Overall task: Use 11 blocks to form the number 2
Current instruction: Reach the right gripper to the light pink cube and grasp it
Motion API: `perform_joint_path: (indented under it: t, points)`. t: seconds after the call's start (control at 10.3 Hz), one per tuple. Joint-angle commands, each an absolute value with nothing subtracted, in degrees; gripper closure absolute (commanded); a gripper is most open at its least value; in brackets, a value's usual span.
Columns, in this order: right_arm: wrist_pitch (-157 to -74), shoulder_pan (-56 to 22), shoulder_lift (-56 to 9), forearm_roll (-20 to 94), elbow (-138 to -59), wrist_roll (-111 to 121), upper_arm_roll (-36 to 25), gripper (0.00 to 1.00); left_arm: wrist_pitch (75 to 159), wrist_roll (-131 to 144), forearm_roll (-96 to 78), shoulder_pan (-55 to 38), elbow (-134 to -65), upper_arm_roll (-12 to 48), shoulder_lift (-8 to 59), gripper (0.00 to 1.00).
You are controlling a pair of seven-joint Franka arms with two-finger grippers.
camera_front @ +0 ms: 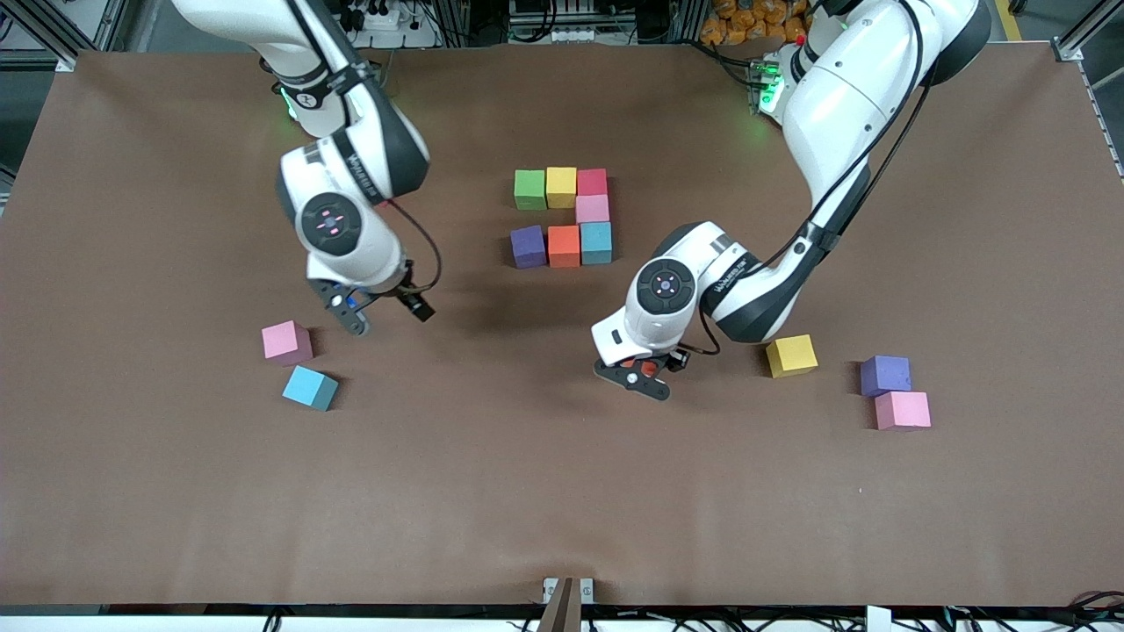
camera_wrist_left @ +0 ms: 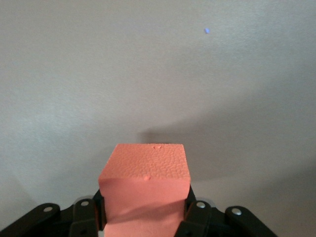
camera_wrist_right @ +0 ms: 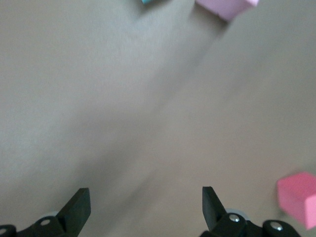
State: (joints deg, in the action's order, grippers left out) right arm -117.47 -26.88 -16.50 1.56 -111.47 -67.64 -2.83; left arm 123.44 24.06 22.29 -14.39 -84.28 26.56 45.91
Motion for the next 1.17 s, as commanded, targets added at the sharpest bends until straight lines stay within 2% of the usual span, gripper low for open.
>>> perform_joint_path:
  t: [0.0,0.29,0.68,1.07]
  points:
    - [-116.02,-22.7,-15.82,-1.22,-110.49,-55.61,-2.11,0.0,123.22,28.45,19.52,-16.61,-83.32,25.84,45.79,0.72]
    - [-116.1,-17.77,-16.7,-2.64,-108.38,-40.38,-2.02,0.0,123.31,33.22,17.68,-18.01,-83.15,25.84,45.97,0.72]
    - [-116.11,-14.95,-17.67,-5.36,-108.54,-26.68,-2.02,0.0,123.31,35.94,16.09,-19.25,-82.36,25.58,46.32,0.72]
    - [-116.1,-9.42,-17.84,-5.27,-108.63,-8.84,-2.02,0.0,123.4,43.4,15.91,-21.44,-79.29,24.79,48.07,0.72]
